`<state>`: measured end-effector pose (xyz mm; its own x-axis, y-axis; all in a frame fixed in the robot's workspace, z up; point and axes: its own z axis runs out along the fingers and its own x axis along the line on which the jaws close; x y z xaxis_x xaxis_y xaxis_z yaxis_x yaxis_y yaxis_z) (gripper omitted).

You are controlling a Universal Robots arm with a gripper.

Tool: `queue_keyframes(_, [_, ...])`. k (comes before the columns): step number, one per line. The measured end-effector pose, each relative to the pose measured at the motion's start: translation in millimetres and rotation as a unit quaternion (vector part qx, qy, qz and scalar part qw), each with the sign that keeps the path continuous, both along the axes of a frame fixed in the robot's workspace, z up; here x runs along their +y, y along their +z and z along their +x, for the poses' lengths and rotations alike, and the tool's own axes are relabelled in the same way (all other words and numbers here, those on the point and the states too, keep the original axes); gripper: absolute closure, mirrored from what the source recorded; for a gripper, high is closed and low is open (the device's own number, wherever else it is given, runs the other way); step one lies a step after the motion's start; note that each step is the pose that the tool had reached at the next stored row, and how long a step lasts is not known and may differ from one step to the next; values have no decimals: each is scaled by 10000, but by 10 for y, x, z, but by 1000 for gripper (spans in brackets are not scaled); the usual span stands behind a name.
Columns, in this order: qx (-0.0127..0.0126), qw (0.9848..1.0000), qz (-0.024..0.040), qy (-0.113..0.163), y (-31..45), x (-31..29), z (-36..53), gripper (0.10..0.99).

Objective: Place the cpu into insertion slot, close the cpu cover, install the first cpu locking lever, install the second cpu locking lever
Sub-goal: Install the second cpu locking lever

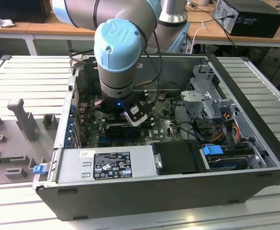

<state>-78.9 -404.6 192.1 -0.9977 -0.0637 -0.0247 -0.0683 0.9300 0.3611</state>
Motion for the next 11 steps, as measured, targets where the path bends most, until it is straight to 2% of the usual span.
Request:
queue_keyframes(4, [1,10000,0,0,30,-2,-4,980])
queue_keyframes(5, [1,10000,1,0,59,-1,-7,980])
queue_keyframes(6, [1,10000,-1,1,132,-1,-7,980])
queue_keyframes(8, [1,10000,-15,0,216,0,-7,980])
queue_keyframes(11, [1,10000,-16,0,235,0,-7,980])
